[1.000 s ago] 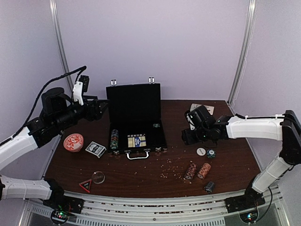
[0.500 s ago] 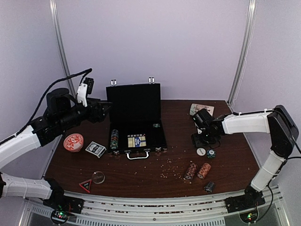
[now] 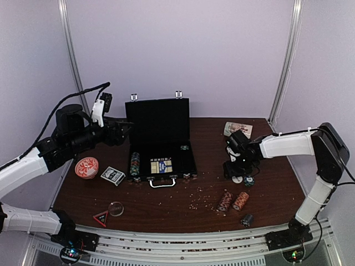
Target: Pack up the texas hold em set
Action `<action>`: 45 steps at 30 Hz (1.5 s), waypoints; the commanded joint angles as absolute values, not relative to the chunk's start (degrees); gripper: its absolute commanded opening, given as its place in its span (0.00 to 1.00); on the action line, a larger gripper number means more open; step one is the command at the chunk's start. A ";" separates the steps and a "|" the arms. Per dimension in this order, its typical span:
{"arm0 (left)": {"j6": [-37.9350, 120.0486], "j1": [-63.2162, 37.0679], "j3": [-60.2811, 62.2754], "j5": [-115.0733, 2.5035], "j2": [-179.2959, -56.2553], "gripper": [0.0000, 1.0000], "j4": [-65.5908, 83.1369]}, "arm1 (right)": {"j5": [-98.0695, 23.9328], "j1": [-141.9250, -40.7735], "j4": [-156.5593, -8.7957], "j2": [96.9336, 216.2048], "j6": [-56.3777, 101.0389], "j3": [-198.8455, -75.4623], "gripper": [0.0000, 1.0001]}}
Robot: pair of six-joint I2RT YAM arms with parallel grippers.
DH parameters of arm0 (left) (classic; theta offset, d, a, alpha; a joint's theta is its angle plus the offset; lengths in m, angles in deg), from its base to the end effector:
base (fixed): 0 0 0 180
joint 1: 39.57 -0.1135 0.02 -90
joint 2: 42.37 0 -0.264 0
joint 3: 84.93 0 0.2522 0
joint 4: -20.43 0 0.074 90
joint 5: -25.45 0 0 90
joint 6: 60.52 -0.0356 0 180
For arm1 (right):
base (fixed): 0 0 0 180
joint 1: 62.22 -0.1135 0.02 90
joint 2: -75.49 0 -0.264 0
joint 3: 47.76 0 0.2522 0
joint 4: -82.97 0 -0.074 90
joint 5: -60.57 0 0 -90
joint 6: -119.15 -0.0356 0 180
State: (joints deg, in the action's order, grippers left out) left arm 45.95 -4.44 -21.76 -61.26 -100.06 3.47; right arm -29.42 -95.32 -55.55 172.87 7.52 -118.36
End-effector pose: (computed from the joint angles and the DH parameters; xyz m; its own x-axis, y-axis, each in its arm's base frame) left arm 0.1929 -0.1382 0.3389 -0.3320 -0.1125 -0.9365 0.5489 0.7844 -0.2888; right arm 0.2678 0.1746 0.1599 -0.9246 -0.1627 -0.3444 -0.2208 0.9657 0.1364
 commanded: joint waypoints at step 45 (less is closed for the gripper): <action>48.02 -4.48 -19.76 -57.34 -99.68 0.80 5.09 | -27.05 -118.99 -55.30 165.06 -23.35 -110.42 0.55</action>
